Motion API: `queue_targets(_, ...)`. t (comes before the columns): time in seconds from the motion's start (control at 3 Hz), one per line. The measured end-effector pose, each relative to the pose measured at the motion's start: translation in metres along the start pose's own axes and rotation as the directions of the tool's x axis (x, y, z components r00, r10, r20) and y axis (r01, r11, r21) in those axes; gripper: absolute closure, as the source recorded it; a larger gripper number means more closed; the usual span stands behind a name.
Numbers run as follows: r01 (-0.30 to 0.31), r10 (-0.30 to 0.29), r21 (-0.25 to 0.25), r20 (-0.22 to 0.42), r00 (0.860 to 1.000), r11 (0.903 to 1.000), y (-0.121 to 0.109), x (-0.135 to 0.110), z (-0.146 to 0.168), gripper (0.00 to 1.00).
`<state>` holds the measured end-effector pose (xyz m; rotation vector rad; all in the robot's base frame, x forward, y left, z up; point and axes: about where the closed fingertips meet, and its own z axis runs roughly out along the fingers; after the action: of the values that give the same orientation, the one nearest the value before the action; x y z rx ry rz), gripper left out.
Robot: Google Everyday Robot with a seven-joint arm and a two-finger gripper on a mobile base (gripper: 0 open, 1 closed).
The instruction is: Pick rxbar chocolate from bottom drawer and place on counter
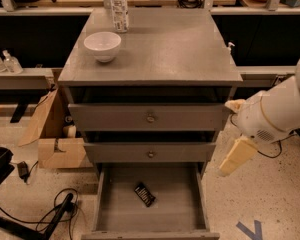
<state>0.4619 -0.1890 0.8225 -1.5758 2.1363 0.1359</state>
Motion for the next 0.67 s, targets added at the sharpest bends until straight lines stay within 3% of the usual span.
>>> queue_targets(0.33, -0.007, 0.006, 0.018, 0.06, 0.998, 0.9998, 0.01, 0.022, 0.057, 0.0)
queue_targets(0.67, -0.075, 0.055, 0.121, 0.167, 0.985, 0.9898, -0.015, 0.026, 0.099, 0.0)
